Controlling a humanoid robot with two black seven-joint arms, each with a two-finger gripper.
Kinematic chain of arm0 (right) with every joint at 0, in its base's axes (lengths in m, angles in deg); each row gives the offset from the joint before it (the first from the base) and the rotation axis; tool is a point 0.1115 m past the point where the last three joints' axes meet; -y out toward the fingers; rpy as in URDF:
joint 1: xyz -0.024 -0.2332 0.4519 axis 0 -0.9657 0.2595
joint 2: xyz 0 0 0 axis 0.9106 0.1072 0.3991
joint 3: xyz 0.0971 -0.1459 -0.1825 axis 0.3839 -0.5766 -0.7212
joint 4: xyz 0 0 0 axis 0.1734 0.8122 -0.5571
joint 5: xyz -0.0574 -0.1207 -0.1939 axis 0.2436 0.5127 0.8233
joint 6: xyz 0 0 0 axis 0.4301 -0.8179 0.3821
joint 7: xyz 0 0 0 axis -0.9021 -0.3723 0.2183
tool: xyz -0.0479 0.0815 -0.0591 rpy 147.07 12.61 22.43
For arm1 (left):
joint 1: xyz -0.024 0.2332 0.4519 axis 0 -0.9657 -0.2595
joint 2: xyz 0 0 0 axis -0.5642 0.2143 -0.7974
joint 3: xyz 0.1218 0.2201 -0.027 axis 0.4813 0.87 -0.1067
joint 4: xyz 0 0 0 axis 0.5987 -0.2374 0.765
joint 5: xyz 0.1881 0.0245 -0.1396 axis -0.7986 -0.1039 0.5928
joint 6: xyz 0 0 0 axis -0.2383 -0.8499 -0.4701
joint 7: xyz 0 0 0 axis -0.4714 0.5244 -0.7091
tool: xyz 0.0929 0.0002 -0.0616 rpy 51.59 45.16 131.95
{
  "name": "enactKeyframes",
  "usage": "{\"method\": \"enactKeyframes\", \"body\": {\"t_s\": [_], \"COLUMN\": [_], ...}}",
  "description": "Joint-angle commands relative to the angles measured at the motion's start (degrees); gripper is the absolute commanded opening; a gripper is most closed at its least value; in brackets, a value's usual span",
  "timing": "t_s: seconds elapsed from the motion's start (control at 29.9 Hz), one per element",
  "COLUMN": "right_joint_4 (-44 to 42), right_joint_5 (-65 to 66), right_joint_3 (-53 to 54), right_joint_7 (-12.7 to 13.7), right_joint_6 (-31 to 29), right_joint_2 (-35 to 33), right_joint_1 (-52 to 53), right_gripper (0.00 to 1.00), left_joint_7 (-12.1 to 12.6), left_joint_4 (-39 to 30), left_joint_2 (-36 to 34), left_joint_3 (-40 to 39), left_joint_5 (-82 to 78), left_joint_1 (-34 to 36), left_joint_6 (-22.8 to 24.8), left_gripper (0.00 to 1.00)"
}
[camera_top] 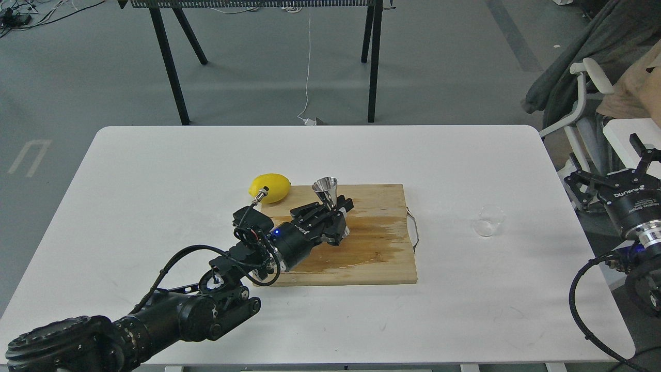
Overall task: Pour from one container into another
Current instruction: 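Lower the jigger upright onto the cutting board with the left hand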
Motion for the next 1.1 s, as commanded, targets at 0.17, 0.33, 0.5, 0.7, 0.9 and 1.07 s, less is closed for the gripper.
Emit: {"method": "enactKeyframes", "body": {"t_s": [0.17,0.33,0.5,0.7,0.9,1.07], "right_joint_4": [0.00,0.09,0.09,0.09,0.09,0.09], "right_joint_5": [0.00,0.00,0.00,0.00,0.00,0.00], "right_joint_3": [0.00,0.00,0.00,0.00,0.00,0.09], "right_joint_7": [0.00,0.00,0.00,0.00,0.00,0.00], "right_joint_6": [0.00,0.00,0.00,0.00,0.00,0.00], "right_joint_2": [-0.09,0.00,0.00,0.00,0.00,-0.09], "right_joint_1": [0.00,0.00,0.00,-0.09,-0.09,-0.09], "right_gripper": [0.99,0.99,0.99,0.99,0.99,0.99], "left_joint_7": [0.00,0.00,0.00,0.00,0.00,0.00], "left_joint_4": [1.25,2.65,3.88,5.73,5.73,5.73], "left_joint_2": [0.00,0.00,0.00,0.00,0.00,0.00], "left_joint_3": [1.60,1.77,1.77,1.77,1.77,1.77], "left_joint_5": [-0.04,-0.22,-0.30,-0.31,-0.22,-0.22], "left_joint_1": [-0.36,-0.27,-0.27,0.08,0.17,0.08], "left_joint_6": [0.01,0.01,0.01,0.01,0.01,0.01], "left_gripper": [0.14,0.19,0.20,0.20,0.22,0.23]}}
